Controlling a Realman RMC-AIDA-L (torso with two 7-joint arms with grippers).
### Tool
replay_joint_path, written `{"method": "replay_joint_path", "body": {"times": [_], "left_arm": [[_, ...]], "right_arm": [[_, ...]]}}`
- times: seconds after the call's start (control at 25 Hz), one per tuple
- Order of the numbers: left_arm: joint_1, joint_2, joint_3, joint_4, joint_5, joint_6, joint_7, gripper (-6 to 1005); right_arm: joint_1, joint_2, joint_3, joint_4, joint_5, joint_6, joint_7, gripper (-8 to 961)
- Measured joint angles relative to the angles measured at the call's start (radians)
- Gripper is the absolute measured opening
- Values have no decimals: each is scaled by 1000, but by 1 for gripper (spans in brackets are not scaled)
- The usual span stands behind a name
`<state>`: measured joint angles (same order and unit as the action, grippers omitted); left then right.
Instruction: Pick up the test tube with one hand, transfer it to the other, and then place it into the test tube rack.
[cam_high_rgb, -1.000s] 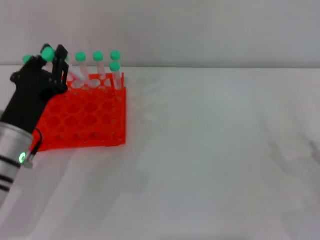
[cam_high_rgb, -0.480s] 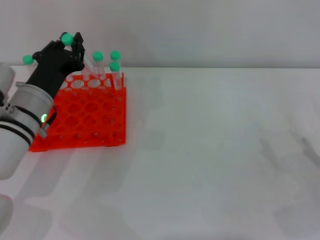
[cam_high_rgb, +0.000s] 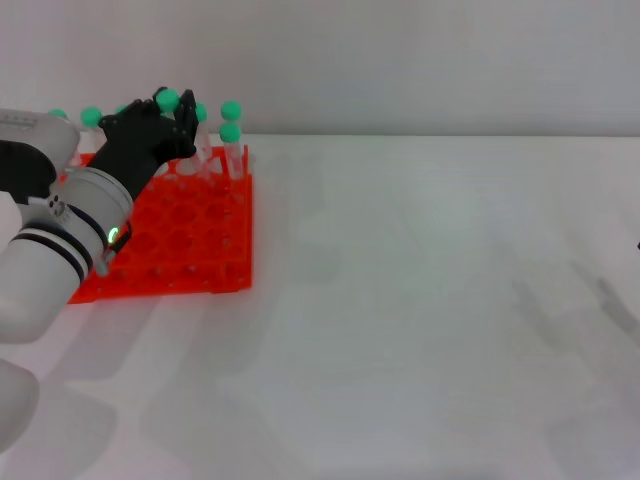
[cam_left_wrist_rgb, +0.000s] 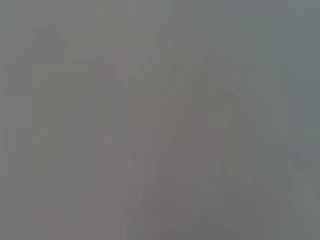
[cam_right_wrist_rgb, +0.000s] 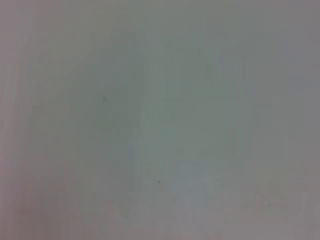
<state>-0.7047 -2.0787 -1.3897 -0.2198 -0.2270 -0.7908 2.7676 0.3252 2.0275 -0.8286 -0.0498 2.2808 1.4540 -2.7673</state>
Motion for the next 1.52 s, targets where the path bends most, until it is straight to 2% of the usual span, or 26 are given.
{"method": "replay_joint_path", "body": {"times": [0.36, 0.88, 1.04, 1.16, 1.28, 1.52], "left_arm": [[-1, -3, 0, 1, 35, 51, 5, 252], [-30, 0, -2, 2, 36, 205, 8, 249], [-26, -2, 0, -4, 93, 214, 8, 248], [6, -5, 0, -40, 120, 207, 9, 248], [82, -5, -6, -95, 120, 178, 9, 247], [247, -6, -10, -112, 88, -44, 7, 558]], "right_arm": [[3, 0, 0, 23, 0, 16, 0, 861], [8, 0, 0, 53, -3, 28, 0, 862], [8, 0, -1, 62, -3, 33, 0, 862], [4, 0, 3, 62, -3, 39, 0, 862], [6, 0, 3, 62, -3, 39, 0, 862], [8, 0, 7, 62, -2, 39, 0, 862]]}}
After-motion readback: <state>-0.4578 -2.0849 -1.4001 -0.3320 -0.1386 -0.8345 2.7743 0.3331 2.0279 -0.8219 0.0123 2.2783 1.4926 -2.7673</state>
